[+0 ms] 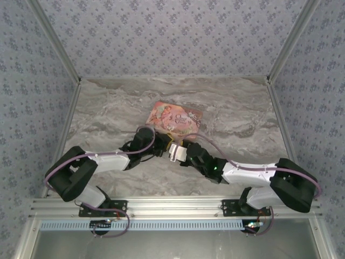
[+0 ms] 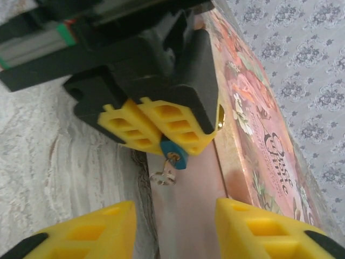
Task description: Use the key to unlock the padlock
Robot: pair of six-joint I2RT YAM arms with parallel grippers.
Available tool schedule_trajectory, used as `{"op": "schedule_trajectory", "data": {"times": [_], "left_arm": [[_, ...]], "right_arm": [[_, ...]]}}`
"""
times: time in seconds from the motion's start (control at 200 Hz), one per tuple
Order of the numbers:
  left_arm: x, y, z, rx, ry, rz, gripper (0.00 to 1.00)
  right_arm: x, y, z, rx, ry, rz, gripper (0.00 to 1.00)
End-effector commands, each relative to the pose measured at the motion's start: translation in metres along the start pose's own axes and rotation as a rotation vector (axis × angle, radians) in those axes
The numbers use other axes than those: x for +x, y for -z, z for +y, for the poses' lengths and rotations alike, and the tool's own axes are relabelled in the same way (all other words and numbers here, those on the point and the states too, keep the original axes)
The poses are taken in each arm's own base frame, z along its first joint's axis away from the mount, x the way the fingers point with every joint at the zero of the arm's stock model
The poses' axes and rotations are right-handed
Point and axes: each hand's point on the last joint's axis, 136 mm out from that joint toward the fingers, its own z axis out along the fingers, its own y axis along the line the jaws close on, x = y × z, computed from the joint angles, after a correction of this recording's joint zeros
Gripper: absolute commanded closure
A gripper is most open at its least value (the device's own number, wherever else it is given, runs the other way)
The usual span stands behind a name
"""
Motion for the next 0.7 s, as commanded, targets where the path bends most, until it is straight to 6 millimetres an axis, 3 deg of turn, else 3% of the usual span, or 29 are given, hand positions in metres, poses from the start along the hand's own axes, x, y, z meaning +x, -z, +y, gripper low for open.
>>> {"op": "schedule_trajectory", "data": {"times": [0.0, 0.49, 0.695], "left_arm": [[0.011, 0.002, -0.035, 0.086, -0.012, 0.039, 1.0], [0.015, -0.001, -0.036, 0.088, -0.005, 0.054, 1.0], [0.015, -0.001, -0.037, 0.089, -0.003, 0.056, 1.0]], "right_arm": [[-0.021, -0.007, -0.015, 0.032, -0.066, -0.072, 0.61], [-0.015, -0.023, -0.013, 0.039, -0.109, -0.06, 0.81], [-0.018, -0.025, -0.016, 0.051, -0.13, -0.074, 0.84]]}}
